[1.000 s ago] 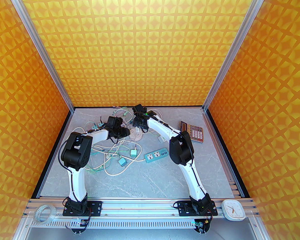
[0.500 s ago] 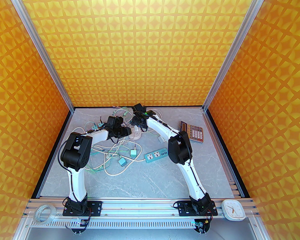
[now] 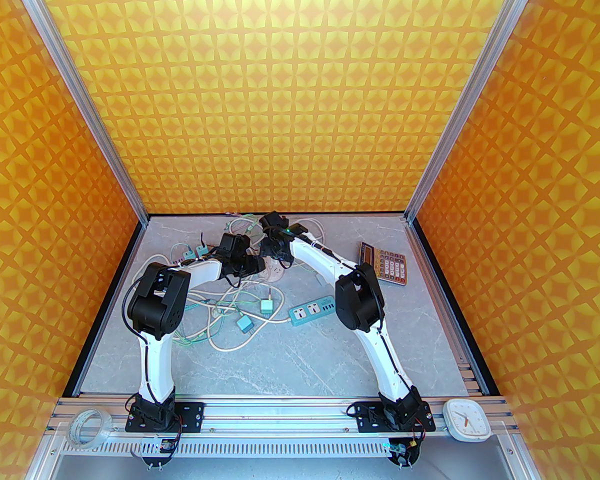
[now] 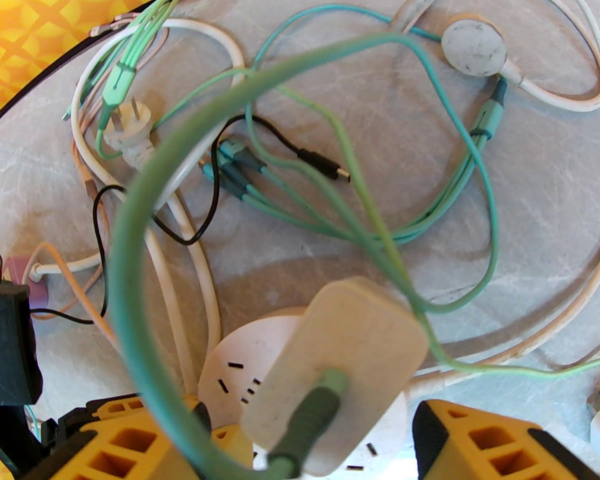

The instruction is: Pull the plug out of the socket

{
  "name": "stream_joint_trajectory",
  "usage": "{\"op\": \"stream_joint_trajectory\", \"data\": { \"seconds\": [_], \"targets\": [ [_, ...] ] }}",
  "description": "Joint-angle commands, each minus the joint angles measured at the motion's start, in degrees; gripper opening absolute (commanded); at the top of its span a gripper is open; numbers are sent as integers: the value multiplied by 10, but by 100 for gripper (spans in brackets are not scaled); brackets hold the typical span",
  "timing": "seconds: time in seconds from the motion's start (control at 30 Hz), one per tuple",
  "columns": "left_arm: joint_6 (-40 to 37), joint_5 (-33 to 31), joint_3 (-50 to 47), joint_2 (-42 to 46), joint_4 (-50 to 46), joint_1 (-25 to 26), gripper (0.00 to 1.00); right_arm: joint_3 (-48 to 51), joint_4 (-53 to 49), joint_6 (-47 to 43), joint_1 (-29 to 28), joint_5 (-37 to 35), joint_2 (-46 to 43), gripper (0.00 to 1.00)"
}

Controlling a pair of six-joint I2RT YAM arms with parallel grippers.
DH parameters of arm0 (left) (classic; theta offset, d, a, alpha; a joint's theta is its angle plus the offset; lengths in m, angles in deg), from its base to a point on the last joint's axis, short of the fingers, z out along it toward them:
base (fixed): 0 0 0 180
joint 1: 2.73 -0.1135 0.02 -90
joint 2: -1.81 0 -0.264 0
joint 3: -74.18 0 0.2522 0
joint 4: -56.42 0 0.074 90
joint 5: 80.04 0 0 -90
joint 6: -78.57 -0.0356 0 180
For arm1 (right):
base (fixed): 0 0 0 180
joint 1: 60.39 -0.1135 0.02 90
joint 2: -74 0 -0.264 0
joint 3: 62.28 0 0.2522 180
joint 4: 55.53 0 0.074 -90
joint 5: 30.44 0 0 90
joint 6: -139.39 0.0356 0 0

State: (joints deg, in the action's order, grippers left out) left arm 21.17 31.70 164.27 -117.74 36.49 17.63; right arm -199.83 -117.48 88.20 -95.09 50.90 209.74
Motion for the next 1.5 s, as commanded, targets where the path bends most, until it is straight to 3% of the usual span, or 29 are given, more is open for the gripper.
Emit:
{"op": "stream_joint_trajectory", "data": {
  "seconds": [0.0,0.23,0.53,0.73,0.87,1.13,1.47],
  "targets": [
    [12,-24,0,-31,-34,13,42,-17,-17,12,7,-14,7,66],
    [40,-29,-10,-31,-18,21,41,-37,-28,26,17,-19,34,53],
    [57,-33,-10,-28,-7,36,42,-113,-72,35,17,-14,91,52],
    [50,-35,8,-30,-21,35,47,-88,-60,24,16,-14,67,33],
    [48,-35,21,-33,-28,35,50,-65,-53,2,15,-13,38,28],
    [36,-35,21,-18,-20,30,59,-51,-54,-32,14,13,21,29],
    [32,-28,18,-49,-29,39,47,-22,-36,-30,11,27,19,29]
  ]
}}
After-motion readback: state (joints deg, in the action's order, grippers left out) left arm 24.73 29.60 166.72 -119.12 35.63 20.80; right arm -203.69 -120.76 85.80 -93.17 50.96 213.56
